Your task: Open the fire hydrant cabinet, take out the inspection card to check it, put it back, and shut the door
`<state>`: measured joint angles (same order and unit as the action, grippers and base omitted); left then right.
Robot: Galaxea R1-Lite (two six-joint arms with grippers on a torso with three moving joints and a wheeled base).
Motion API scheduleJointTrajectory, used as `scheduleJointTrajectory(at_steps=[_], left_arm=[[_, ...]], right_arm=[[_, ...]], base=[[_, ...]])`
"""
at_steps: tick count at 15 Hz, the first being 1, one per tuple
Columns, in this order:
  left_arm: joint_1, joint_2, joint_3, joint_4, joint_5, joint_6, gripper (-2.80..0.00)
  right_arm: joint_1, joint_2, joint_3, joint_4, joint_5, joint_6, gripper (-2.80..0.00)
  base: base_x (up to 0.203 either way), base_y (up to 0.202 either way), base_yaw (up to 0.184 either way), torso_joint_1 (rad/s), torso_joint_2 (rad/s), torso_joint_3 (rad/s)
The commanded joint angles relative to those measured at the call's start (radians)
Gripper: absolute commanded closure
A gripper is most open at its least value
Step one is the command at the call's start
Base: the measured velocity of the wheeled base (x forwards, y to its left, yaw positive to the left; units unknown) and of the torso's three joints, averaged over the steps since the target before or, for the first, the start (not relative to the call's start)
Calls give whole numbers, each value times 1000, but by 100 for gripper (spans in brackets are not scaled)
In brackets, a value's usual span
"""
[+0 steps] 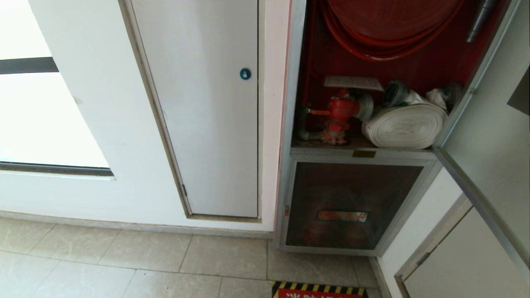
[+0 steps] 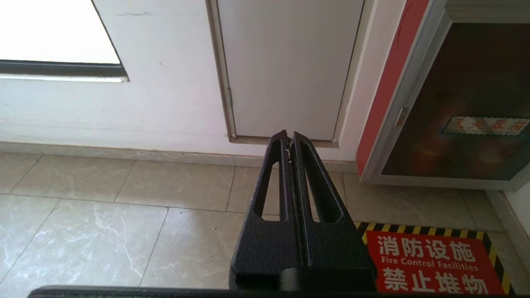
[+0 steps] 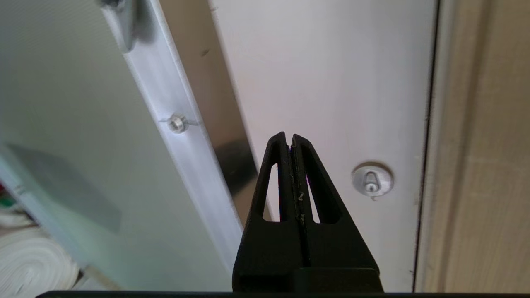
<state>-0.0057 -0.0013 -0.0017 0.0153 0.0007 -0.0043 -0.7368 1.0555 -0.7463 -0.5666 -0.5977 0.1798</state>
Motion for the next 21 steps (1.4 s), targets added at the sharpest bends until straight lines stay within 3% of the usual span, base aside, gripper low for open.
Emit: scheduleJointTrajectory(at_steps=[1,11,21], left_arm=[[0,1,0,0,0,0,0],[0,1,0,0,1,-2,0],[0,1,0,0,1,-2,0]], right_arm=[[-1,-8,4,10,18,1,0],[11,-69,65,30,138,5,0],[183,-137,143,30,182,3,0]], base=[[0,0,0,0,0,0],[0,0,0,0,0,0],[0,0,0,0,0,0]])
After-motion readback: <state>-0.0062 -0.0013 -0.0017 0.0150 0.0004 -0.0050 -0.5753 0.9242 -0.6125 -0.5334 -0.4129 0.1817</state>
